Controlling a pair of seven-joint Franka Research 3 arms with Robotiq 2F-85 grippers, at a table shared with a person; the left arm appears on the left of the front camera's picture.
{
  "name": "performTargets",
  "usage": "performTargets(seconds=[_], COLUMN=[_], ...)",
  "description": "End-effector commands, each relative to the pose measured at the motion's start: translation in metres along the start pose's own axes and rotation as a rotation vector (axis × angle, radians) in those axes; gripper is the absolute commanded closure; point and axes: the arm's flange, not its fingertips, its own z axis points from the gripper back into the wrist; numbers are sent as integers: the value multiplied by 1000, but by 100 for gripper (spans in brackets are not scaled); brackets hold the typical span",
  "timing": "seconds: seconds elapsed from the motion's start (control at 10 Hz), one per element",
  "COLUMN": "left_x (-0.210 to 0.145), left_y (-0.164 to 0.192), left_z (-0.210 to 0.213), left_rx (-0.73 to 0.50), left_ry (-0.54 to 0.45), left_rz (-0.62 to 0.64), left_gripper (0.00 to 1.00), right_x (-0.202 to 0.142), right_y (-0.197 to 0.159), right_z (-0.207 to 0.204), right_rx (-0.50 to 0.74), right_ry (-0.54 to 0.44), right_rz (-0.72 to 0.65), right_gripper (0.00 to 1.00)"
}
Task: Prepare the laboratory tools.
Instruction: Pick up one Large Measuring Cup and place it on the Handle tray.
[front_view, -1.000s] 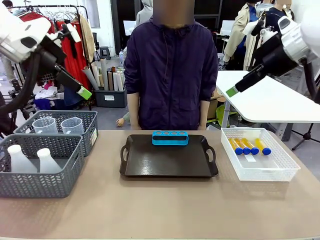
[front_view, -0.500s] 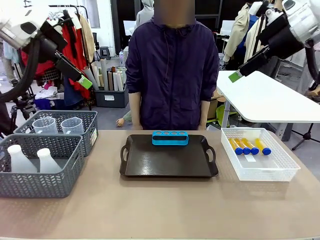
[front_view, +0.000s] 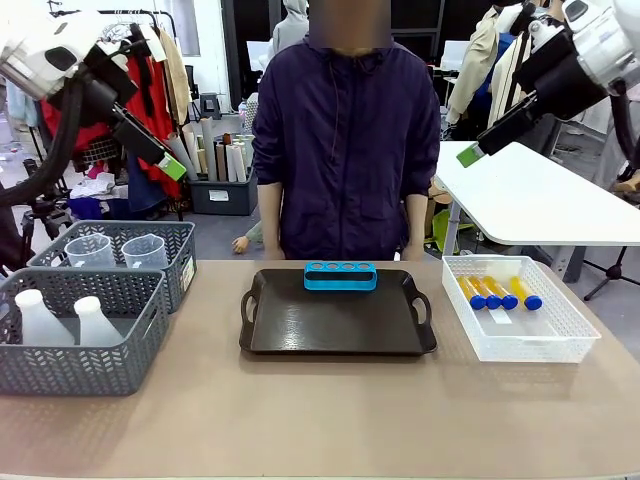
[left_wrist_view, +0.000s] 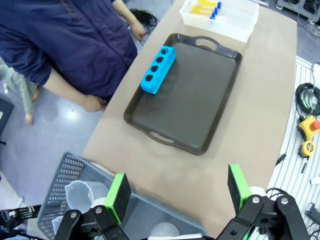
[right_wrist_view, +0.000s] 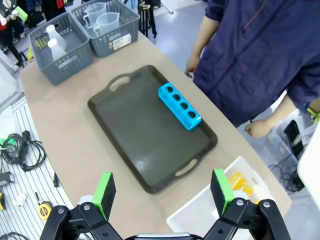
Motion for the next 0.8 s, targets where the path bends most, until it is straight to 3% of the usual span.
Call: performTargets(seconds=[0.0,0.7], left_x=[0,0], left_y=[-1,-1], left_z=[3,3], left_rx=[2,2], left_ry=[-8,-8], left_rz=[7,7], left_gripper=[0,0], right_x=[-1,-1], right_y=[-1,-1], right_z=[0,0], right_rx=[13,13], right_ry=[-10,-10], right_rz=[-2,-2], right_gripper=[0,0])
